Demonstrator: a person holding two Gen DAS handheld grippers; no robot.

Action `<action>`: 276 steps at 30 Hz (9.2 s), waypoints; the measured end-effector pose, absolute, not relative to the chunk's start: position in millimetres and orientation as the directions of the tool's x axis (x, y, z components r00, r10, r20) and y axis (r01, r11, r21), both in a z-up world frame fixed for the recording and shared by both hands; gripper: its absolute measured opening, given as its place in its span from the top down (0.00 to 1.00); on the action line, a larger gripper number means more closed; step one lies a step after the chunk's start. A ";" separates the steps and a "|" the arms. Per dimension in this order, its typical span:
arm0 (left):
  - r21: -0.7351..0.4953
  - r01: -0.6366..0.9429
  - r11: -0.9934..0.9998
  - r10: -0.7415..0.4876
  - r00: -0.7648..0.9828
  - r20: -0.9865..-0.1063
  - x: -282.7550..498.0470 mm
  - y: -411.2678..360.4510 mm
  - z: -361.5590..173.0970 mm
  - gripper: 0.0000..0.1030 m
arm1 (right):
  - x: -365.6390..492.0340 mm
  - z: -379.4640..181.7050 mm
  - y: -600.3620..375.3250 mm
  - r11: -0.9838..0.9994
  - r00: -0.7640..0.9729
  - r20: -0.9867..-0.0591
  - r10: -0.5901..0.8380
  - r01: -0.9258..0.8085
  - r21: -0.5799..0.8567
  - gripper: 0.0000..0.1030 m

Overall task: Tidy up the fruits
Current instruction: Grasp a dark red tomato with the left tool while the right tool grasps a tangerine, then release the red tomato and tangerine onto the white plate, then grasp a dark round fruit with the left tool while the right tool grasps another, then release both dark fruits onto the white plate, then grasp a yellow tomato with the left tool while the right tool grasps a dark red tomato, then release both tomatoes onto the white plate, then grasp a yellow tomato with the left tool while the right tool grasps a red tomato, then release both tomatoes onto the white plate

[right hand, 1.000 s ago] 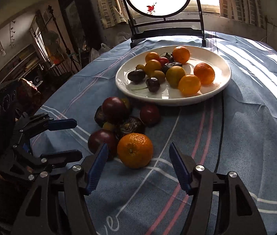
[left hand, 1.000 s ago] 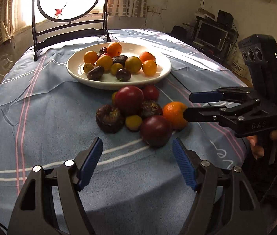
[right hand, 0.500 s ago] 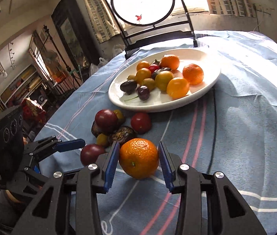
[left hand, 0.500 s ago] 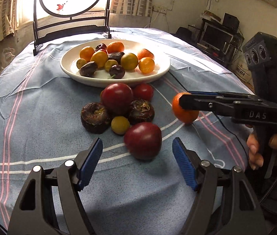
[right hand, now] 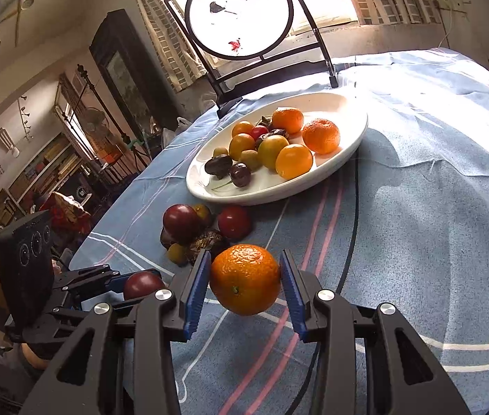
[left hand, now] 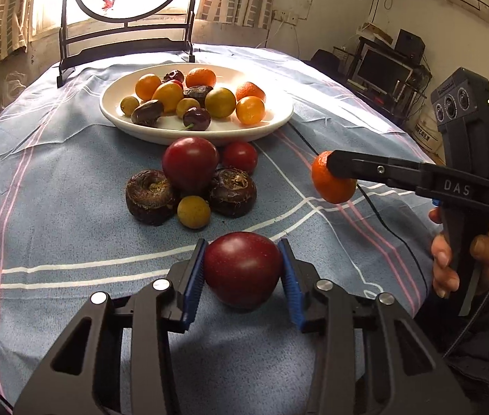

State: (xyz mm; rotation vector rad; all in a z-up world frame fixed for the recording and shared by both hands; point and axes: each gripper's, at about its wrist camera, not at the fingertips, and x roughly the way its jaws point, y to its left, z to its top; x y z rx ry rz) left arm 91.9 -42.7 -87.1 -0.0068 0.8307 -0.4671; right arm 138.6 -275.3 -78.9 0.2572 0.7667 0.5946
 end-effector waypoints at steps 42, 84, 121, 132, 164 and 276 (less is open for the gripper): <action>-0.211 0.330 0.920 -0.381 0.626 -0.681 144.2 18.8 -48.0 0.32 | 152.6 -56.1 -215.9 0.827 0.538 -0.667 0.516 -0.515 0.224 0.36; 0.132 0.400 0.907 -0.143 0.588 -0.796 166.4 -30.8 -90.6 0.61 | 163.6 -85.8 -254.0 0.811 0.509 -0.632 0.584 -0.391 0.435 0.60; -0.182 0.346 0.920 -0.379 0.674 -0.634 226.1 -6.8 -24.8 0.32 | 258.7 -13.5 -258.3 0.808 0.600 -0.543 0.587 -0.389 0.443 0.35; -0.022 0.487 0.873 -0.349 0.592 -0.726 123.6 -31.7 -71.5 0.58 | 180.3 -51.0 -275.1 0.803 0.570 -0.569 0.593 -0.369 0.467 0.34; -0.153 0.333 0.930 -0.339 0.620 -0.708 116.9 34.7 -69.9 0.79 | 165.0 -64.5 -134.0 0.778 0.530 -0.732 0.428 -0.628 0.001 0.38; -0.179 0.235 0.955 -0.291 0.648 -0.704 278.3 -20.6 -32.6 0.05 | 274.7 -23.9 -247.4 0.902 0.629 -0.648 0.430 -0.333 0.275 0.28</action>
